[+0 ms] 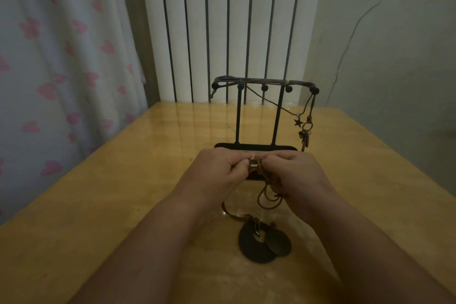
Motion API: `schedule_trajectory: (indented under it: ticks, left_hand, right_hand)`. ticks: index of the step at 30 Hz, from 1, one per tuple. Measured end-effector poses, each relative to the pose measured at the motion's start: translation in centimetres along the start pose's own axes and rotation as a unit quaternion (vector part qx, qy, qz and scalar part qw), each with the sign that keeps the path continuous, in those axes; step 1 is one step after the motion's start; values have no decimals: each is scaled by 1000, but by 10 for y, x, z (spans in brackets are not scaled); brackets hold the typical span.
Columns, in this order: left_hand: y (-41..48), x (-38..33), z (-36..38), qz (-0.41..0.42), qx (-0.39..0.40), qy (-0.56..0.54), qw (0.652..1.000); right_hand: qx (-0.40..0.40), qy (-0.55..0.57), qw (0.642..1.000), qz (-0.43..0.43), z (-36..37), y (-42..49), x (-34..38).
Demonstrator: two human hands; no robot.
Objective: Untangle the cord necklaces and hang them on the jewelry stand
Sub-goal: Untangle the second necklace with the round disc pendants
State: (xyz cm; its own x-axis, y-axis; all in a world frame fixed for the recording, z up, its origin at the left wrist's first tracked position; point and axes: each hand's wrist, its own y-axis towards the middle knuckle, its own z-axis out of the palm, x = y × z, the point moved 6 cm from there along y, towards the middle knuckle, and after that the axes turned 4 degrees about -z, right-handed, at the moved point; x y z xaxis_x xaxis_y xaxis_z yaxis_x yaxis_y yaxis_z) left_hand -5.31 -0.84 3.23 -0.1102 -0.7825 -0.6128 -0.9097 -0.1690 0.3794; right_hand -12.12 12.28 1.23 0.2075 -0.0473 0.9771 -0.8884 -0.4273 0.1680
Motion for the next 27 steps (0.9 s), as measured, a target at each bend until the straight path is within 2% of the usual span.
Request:
schedule_trajectory:
  ticks: [8,19,23,27]
  left_hand:
    - [1,9,0,-56,11,-128,990]
    - [0,10,0,-58,12,-131,990]
    - [0,8,-1,-55,-7,-113,992]
    - [0,3,-2,-27,-36,-59,997]
  right_hand:
    - [26,56,998,14,0,0,2]
    - [29,64,997,18,1,1,1]
    - [24,32,999,15,3,0,0]
    - [-15,-34,999,-12,3,0,3]
